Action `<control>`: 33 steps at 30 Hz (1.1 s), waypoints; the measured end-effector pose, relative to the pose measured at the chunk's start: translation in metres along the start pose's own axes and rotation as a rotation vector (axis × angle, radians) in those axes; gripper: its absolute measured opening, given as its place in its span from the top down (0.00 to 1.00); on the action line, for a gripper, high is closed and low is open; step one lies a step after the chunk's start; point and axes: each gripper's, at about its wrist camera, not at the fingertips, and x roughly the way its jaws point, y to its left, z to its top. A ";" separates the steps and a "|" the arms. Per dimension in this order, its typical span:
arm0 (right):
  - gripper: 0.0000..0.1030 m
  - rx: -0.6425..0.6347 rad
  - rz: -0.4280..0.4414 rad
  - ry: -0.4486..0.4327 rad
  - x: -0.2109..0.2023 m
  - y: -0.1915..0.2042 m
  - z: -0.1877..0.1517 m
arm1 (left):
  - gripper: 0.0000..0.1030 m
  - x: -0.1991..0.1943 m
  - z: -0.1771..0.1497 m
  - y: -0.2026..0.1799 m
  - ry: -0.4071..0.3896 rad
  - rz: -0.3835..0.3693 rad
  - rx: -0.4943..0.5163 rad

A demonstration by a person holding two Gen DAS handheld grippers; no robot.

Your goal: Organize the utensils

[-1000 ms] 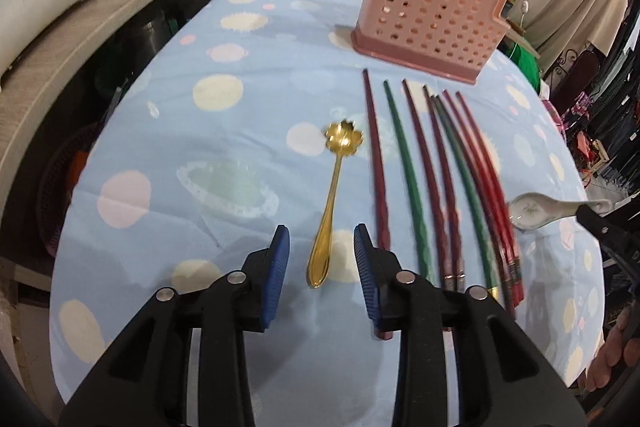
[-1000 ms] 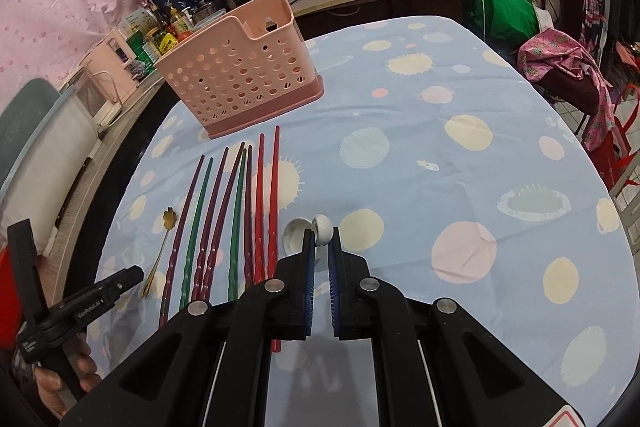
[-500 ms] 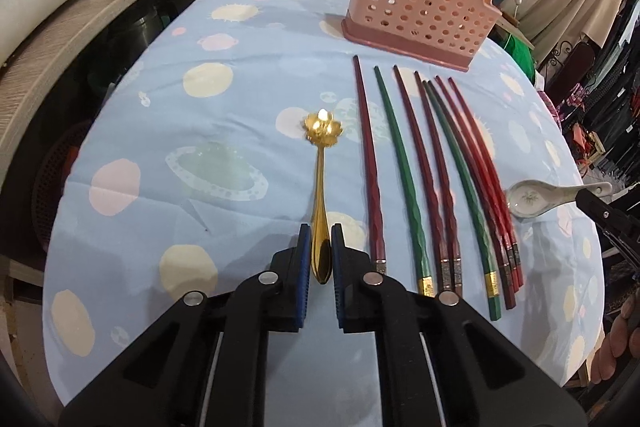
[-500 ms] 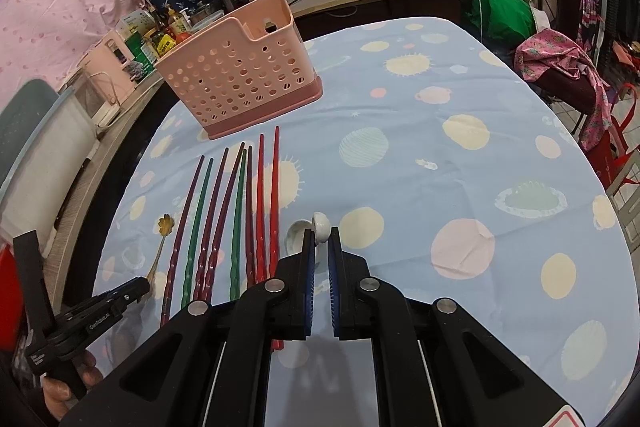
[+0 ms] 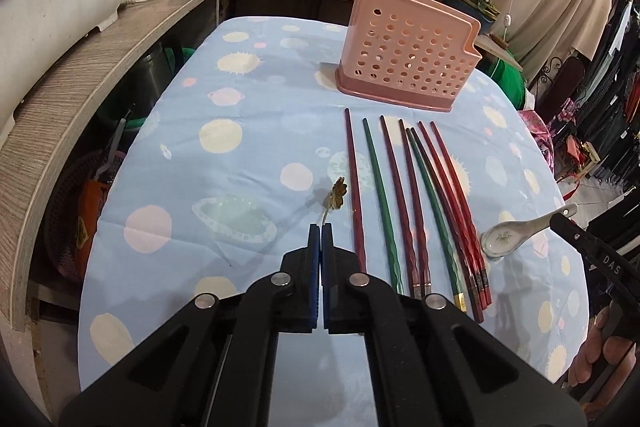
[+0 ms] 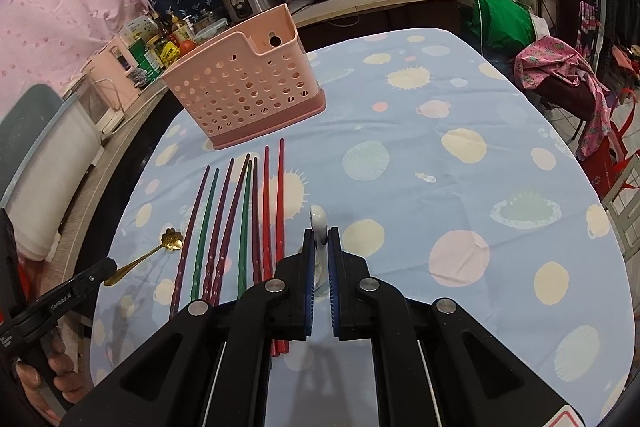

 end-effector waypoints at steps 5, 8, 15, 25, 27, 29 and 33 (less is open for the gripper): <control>0.94 -0.006 0.003 -0.019 -0.007 0.001 0.009 | 1.00 -0.012 0.009 -0.005 -0.005 -0.003 0.013; 0.94 -0.016 0.001 -0.037 -0.010 0.003 0.017 | 1.00 -0.021 0.022 -0.009 -0.015 -0.004 0.028; 0.94 -0.042 0.021 -0.105 -0.019 0.008 0.054 | 1.00 -0.046 0.072 -0.024 -0.082 -0.020 0.067; 0.94 -0.073 0.039 -0.190 -0.024 0.021 0.101 | 1.00 -0.083 0.147 -0.052 -0.240 -0.025 0.130; 0.94 -0.075 0.043 -0.182 -0.025 0.022 0.095 | 1.00 -0.079 0.140 -0.046 -0.217 -0.036 0.123; 0.94 -0.071 0.044 -0.168 -0.027 0.021 0.087 | 0.99 -0.070 0.126 -0.037 -0.181 -0.044 0.117; 0.94 -0.044 0.046 -0.140 -0.031 0.016 0.068 | 0.98 -0.049 0.079 -0.005 -0.090 -0.020 0.091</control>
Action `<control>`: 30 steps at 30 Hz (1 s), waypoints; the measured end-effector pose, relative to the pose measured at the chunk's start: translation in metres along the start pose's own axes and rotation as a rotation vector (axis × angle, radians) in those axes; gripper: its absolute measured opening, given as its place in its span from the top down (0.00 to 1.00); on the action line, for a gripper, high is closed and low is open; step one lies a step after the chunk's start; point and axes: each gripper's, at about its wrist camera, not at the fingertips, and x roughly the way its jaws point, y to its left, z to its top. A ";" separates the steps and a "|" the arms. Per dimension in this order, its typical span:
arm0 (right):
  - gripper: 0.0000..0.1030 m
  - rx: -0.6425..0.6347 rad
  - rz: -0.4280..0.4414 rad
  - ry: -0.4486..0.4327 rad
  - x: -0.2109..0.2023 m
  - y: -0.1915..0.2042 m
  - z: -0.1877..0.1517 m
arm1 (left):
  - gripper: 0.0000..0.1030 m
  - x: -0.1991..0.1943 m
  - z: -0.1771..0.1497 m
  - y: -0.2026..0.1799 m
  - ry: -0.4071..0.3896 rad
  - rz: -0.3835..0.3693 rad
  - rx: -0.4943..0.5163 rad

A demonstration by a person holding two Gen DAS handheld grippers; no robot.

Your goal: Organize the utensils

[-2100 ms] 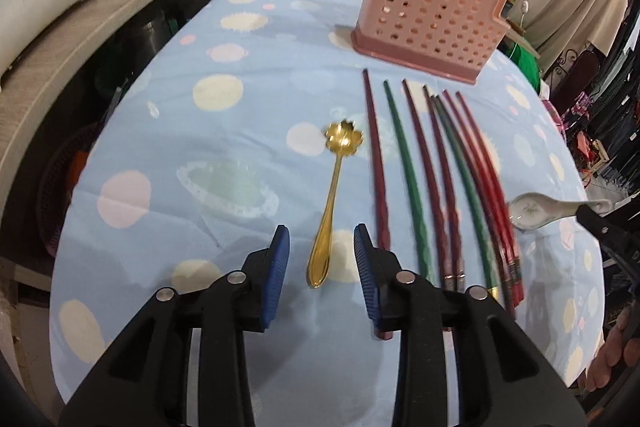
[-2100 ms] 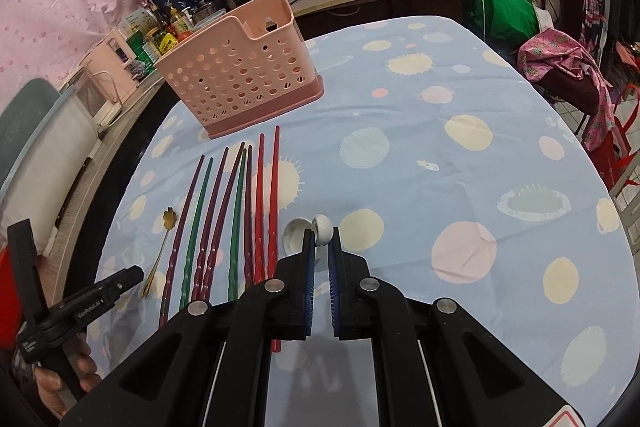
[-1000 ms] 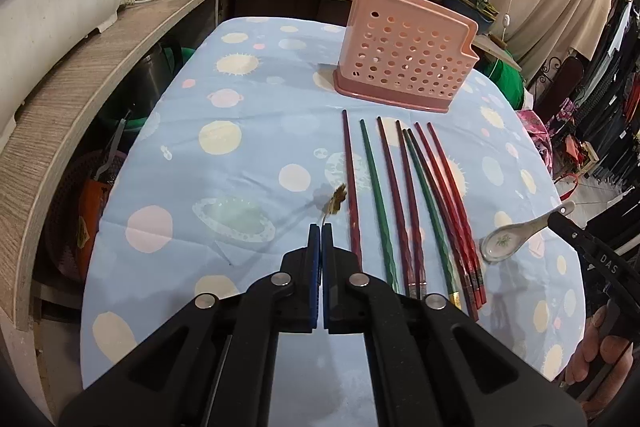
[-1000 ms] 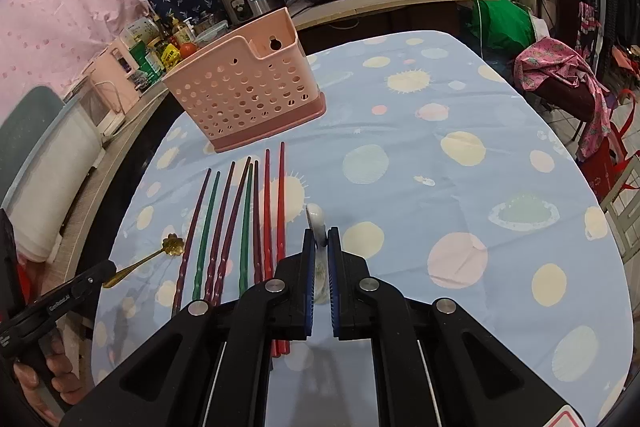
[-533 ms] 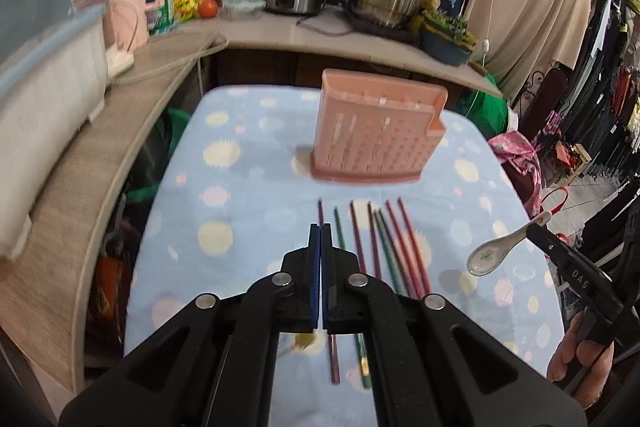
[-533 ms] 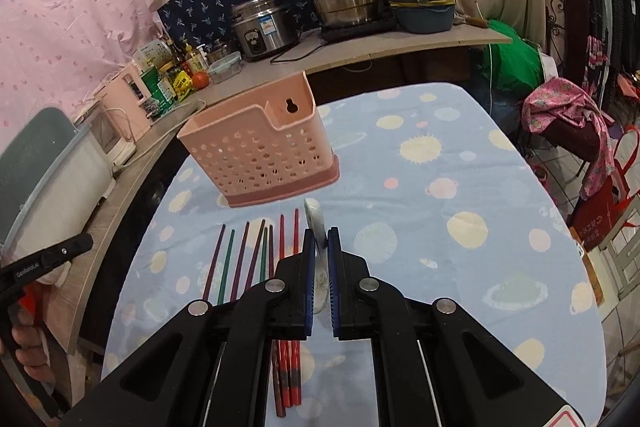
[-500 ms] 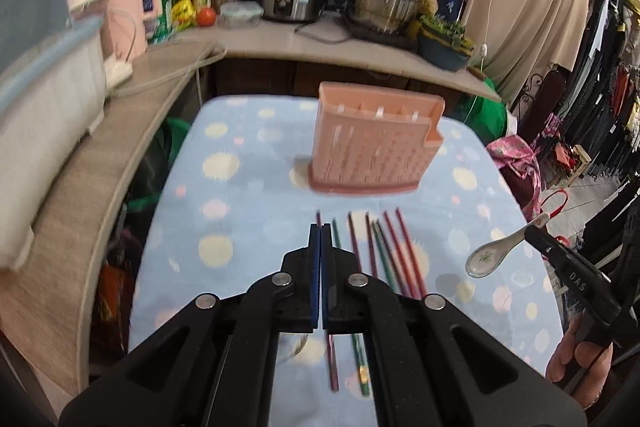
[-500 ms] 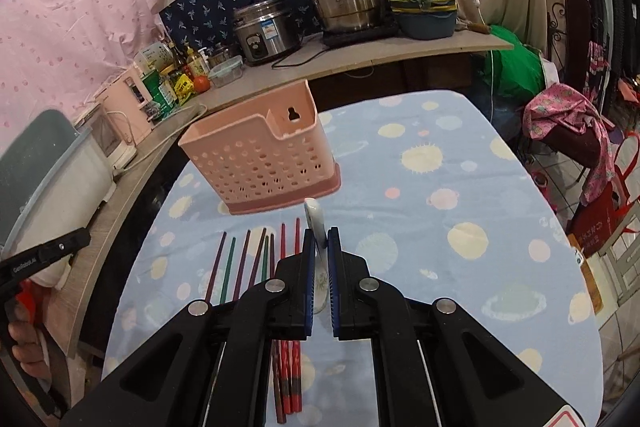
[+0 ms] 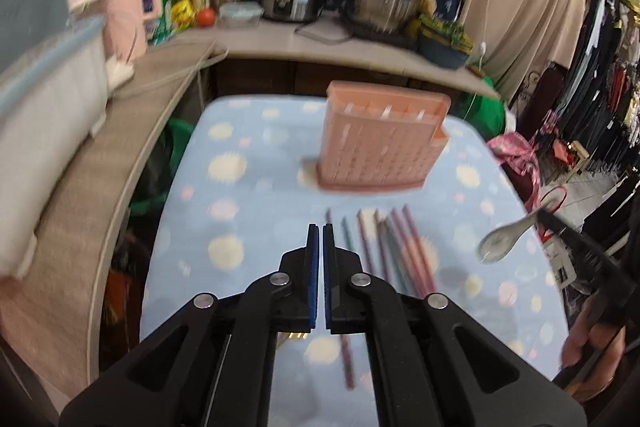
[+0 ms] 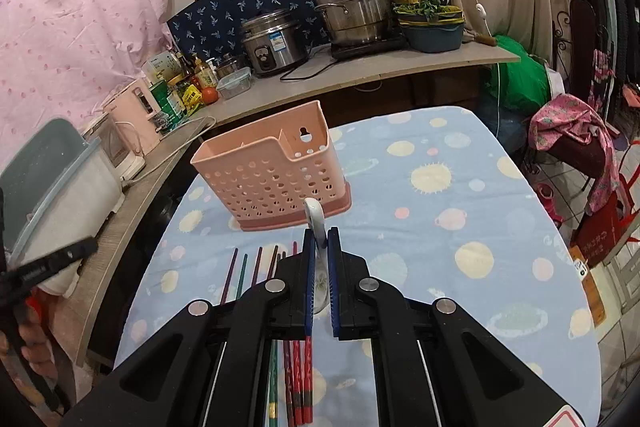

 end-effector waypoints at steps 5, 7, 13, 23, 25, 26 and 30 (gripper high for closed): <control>0.94 0.020 -0.010 0.038 -0.004 -0.003 -0.022 | 0.75 0.018 -0.062 0.038 0.092 0.045 -0.027; 0.94 0.024 -0.014 0.049 -0.006 -0.003 -0.029 | 0.67 0.024 -0.081 0.050 0.117 0.056 -0.027; 0.94 0.019 -0.024 0.067 -0.008 0.003 -0.040 | 0.67 0.048 -0.118 0.065 0.184 0.035 -0.011; 0.94 0.011 -0.028 0.068 -0.009 0.009 -0.041 | 0.78 0.060 -0.138 0.062 0.224 0.028 0.023; 0.94 0.010 -0.027 0.068 -0.009 0.009 -0.041 | 0.86 0.058 -0.140 0.060 0.232 0.014 0.024; 0.94 0.010 -0.027 0.068 -0.009 0.009 -0.041 | 0.93 0.056 -0.141 0.058 0.228 0.014 0.028; 0.94 0.011 -0.024 0.064 -0.010 0.011 -0.039 | 1.00 0.046 -0.138 0.051 0.221 -0.004 0.019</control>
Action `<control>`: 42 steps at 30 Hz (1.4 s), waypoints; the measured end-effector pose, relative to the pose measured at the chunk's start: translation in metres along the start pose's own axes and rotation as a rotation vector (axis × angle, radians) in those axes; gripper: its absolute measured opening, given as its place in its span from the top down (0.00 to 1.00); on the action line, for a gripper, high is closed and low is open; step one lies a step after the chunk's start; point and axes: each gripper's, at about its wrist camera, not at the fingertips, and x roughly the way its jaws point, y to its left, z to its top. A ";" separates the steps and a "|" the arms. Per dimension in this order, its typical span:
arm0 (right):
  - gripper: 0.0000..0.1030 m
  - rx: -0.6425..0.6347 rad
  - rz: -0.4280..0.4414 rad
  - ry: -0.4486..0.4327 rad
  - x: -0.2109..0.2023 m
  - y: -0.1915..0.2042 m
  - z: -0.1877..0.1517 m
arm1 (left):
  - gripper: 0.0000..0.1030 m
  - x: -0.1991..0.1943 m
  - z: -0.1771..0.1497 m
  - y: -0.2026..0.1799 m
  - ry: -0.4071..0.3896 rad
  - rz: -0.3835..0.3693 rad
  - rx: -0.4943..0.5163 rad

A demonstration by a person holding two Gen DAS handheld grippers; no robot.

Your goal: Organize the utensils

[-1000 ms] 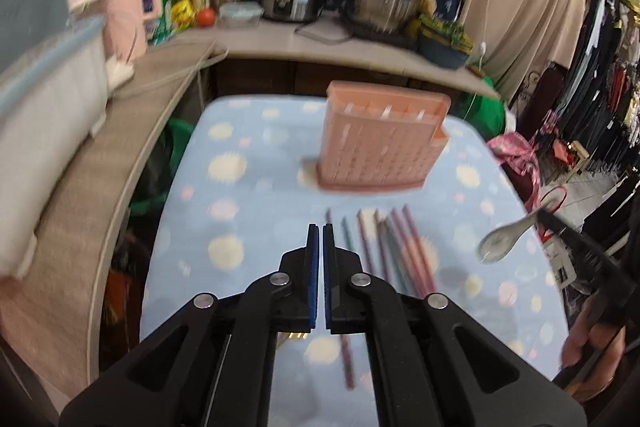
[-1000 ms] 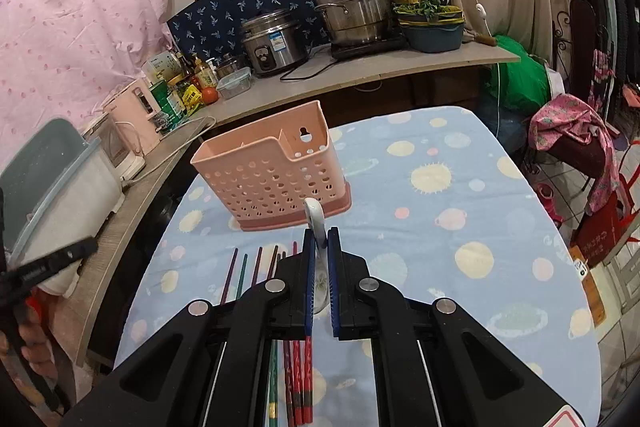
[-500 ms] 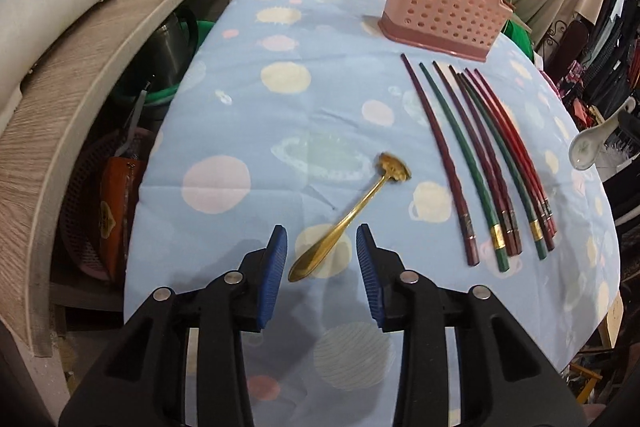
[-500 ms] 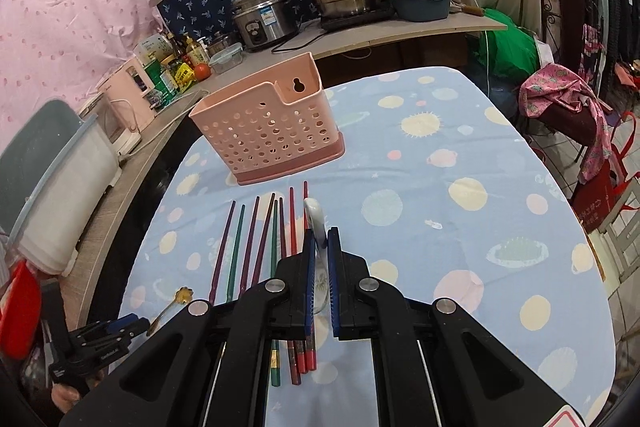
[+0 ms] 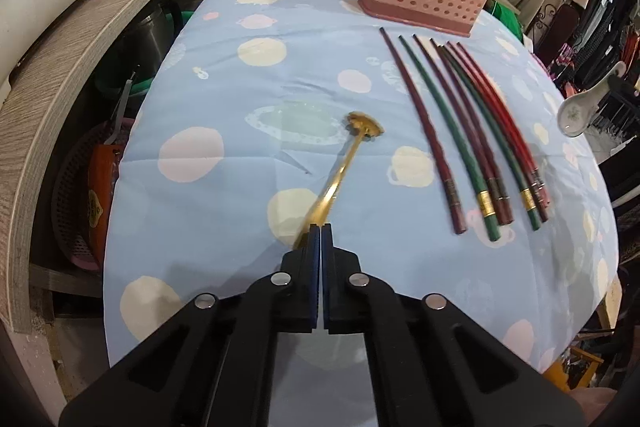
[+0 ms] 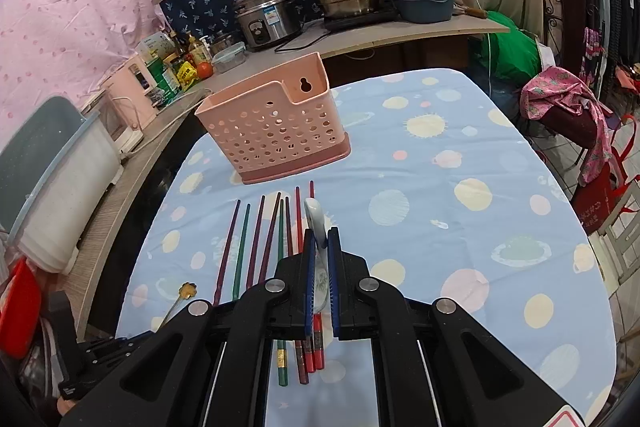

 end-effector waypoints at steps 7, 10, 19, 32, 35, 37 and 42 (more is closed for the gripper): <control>0.94 0.008 0.004 -0.007 -0.001 -0.001 0.001 | 0.99 -0.027 0.015 -0.017 -0.082 0.008 0.026; 0.94 0.011 0.006 -0.005 -0.001 -0.004 0.000 | 0.63 -0.017 0.016 -0.017 -0.080 0.027 0.039; 0.94 0.015 0.003 -0.001 -0.001 -0.007 -0.001 | 0.72 0.021 0.009 -0.009 -0.018 0.056 0.063; 0.94 0.007 0.007 0.004 0.000 -0.004 -0.004 | 0.91 0.004 -0.013 -0.024 0.010 0.006 0.041; 0.94 0.007 0.007 0.000 -0.002 -0.004 -0.004 | 0.91 -0.008 -0.008 -0.026 -0.012 -0.010 0.023; 0.94 0.008 0.010 -0.003 -0.003 -0.003 -0.003 | 0.91 -0.019 -0.001 -0.029 -0.040 -0.015 0.021; 0.94 0.004 0.015 -0.015 -0.004 -0.002 0.001 | 1.00 -0.049 0.023 -0.036 -0.112 -0.025 0.015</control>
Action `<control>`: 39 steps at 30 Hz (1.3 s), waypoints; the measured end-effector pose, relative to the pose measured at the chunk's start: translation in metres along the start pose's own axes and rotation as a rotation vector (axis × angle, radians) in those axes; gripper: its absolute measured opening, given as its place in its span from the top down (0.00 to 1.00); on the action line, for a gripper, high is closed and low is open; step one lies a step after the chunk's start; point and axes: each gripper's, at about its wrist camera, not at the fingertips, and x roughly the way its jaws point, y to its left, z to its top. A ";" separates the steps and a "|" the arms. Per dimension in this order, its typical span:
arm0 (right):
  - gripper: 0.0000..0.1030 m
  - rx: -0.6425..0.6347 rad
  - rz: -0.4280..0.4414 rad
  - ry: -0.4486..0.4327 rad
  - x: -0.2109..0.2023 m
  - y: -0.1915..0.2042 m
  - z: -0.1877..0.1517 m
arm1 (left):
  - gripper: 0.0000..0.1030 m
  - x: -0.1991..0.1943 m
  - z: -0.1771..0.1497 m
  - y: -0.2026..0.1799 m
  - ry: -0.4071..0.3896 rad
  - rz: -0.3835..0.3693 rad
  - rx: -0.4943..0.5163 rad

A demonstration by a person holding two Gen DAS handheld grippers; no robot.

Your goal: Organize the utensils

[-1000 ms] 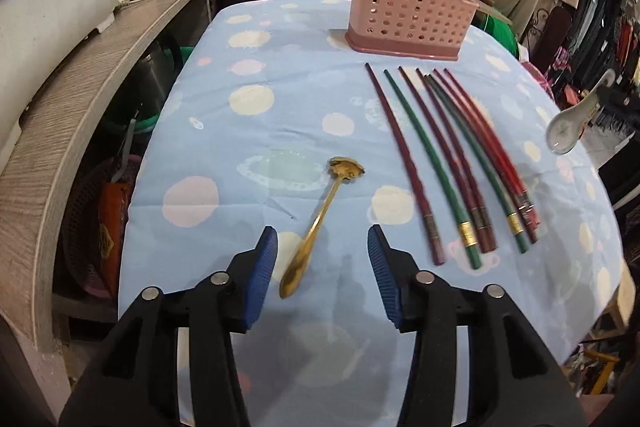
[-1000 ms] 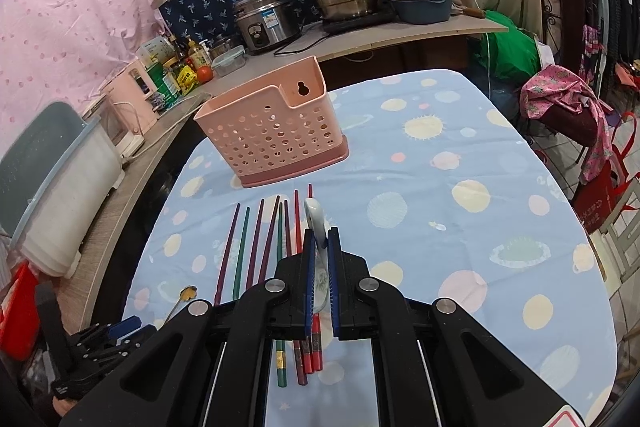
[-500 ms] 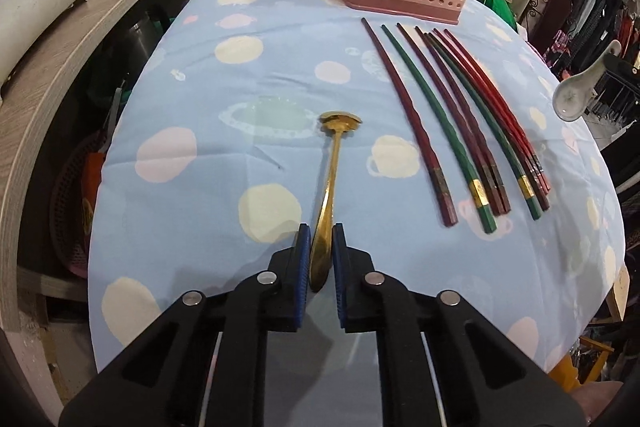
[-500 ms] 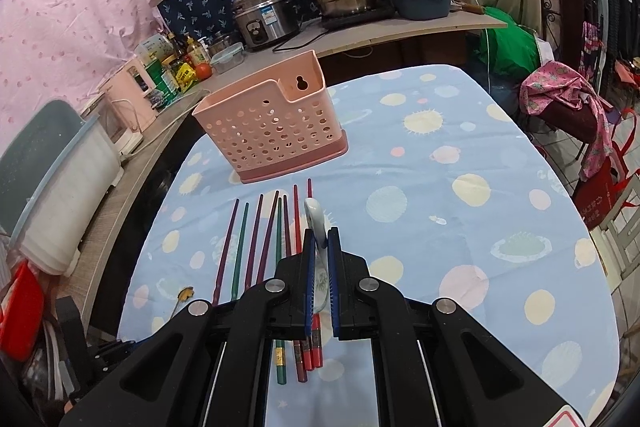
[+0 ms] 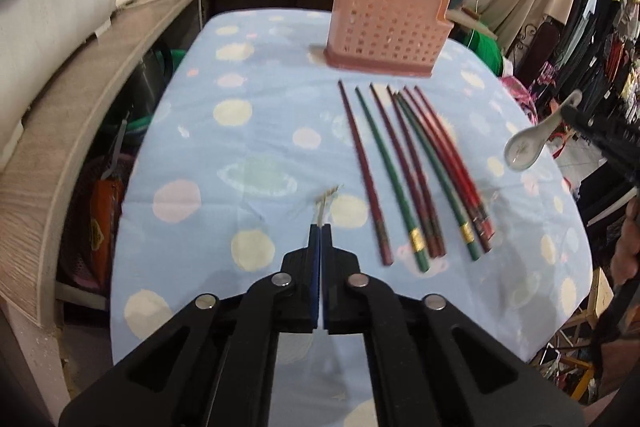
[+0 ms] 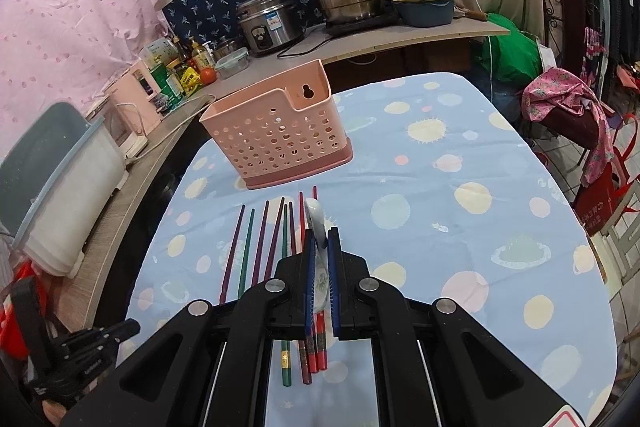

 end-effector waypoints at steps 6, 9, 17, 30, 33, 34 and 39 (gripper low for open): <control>0.94 0.000 0.007 -0.015 -0.001 -0.001 0.006 | 1.00 -0.010 0.031 -0.008 -0.057 -0.005 0.020; 0.94 0.002 0.007 -0.013 -0.002 -0.002 0.005 | 1.00 -0.006 0.026 -0.008 -0.054 0.012 0.031; 0.94 0.007 0.005 -0.001 -0.003 -0.004 0.002 | 0.71 0.028 -0.032 -0.017 0.101 -0.056 0.019; 0.94 0.004 0.009 0.010 -0.001 -0.004 -0.006 | 0.90 0.047 -0.062 -0.017 0.180 -0.054 -0.037; 0.94 0.000 0.011 0.014 -0.001 -0.004 -0.008 | 0.90 0.047 -0.063 -0.017 0.183 -0.054 -0.030; 0.94 0.000 0.012 0.016 -0.001 -0.004 -0.008 | 0.90 0.046 -0.063 -0.018 0.185 -0.054 -0.026; 0.94 0.001 0.013 0.018 -0.001 -0.005 -0.009 | 0.90 0.034 -0.055 -0.020 0.160 -0.050 -0.033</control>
